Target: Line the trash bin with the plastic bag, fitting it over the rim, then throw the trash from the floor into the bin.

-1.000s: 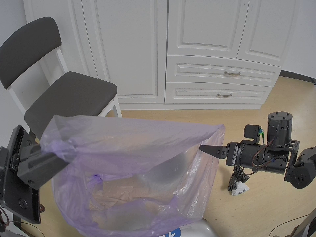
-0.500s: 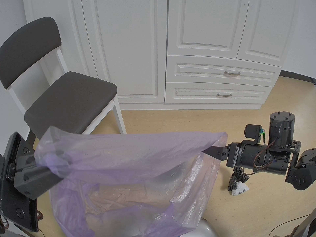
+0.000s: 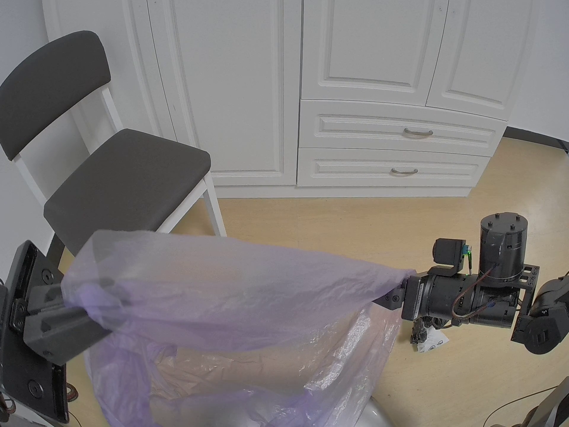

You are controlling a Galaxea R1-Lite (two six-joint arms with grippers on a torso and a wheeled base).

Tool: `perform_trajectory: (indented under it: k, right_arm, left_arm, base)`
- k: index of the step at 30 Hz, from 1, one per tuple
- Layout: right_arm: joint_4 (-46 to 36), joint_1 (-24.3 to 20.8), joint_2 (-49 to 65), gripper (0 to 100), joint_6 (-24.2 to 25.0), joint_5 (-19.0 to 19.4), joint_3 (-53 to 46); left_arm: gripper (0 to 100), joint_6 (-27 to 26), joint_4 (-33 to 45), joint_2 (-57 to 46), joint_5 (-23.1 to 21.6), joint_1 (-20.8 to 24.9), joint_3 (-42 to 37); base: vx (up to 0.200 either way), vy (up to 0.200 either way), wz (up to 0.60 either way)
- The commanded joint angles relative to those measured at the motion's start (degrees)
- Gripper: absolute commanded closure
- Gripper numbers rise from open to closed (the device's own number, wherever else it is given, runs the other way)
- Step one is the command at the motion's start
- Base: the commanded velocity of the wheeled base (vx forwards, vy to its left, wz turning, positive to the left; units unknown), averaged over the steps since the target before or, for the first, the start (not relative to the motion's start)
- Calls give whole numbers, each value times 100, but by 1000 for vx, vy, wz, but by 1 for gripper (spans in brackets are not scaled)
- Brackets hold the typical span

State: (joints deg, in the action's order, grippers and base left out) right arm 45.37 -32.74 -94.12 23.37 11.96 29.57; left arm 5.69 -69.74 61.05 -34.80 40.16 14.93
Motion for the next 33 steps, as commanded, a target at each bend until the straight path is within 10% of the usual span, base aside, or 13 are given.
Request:
perform_trajectory:
  k: [1, 2, 18, 24, 33]
  right_arm:
    - [138, -13, 8, 0, -61, 8, -119]
    - [191, -13, 8, 100, -61, 8, -136]
    - [270, 356, 430, 100, 19, -9, 48]
    - [209, 646, 755, 100, 45, -563, 435]
    - [200, 576, 781, 100, 221, -1134, 760]
  left_arm:
    - [100, 2, -4, 12, 9, -8, 10]
    - [100, 2, -4, 12, 9, 1, 10]
    - [100, 64, 92, 487, 202, -157, 212]
    - [100, 187, 277, 1032, 668, -280, 405]
    - [100, 433, 2703, 1708, 1740, -614, 1565]
  base:
    - [0, 0, 0]
    - [0, 0, 0]
    - [0, 0, 0]
    - [0, 0, 0]
    - [0, 0, 0]
